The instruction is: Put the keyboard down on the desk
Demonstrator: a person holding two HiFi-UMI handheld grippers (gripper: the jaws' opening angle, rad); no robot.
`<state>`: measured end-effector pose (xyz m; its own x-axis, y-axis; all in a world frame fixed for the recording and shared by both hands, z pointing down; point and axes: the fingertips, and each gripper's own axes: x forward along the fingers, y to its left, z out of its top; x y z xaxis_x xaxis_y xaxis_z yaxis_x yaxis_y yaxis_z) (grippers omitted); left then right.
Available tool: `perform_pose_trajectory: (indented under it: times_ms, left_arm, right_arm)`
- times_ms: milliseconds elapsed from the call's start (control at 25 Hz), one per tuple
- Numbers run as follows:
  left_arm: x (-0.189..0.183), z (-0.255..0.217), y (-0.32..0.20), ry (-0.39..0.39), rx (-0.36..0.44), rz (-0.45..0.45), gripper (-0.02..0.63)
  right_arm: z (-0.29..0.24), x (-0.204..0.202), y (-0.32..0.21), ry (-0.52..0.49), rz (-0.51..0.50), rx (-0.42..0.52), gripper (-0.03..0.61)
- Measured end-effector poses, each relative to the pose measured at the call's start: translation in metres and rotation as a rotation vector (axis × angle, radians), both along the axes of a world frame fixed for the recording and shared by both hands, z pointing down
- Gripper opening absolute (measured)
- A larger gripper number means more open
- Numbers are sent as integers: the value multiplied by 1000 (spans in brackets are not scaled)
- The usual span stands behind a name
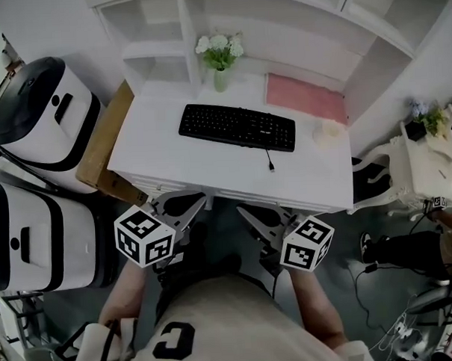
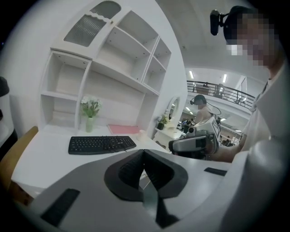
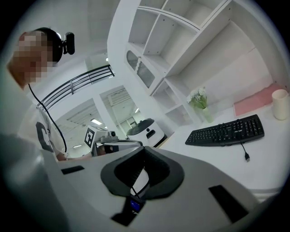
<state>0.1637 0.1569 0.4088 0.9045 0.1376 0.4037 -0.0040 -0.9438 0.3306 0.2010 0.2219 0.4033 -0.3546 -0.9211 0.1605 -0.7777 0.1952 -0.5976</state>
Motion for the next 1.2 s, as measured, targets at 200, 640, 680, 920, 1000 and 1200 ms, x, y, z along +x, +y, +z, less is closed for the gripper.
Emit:
perform_pose_trajectory:
  times_ms: [200, 640, 680, 920, 1000, 1200]
  left_arm:
    - [-13, -2, 4, -5, 17, -2, 14]
    - [-34, -4, -24, 26, 15, 65, 14]
    - [-38, -3, -28, 26, 14, 68, 14]
    - [-56, -5, -54, 37, 13, 89, 14]
    - [-61, -5, -59, 46, 9, 93, 14]
    - [-68, -4, -66, 54, -5, 102, 14]
  right_arm:
    - [-8, -13, -1, -22, -24, 38, 25]
    - [-13, -55, -40, -9, -42, 31, 25]
    - [-13, -61, -44, -12, -41, 27, 25]
    - [-17, -79, -68, -13, -15, 21, 25]
    - [-17, -85, -73, -11, -8, 19, 25]
    - [-14, -93, -82, 10, -5, -4, 25]
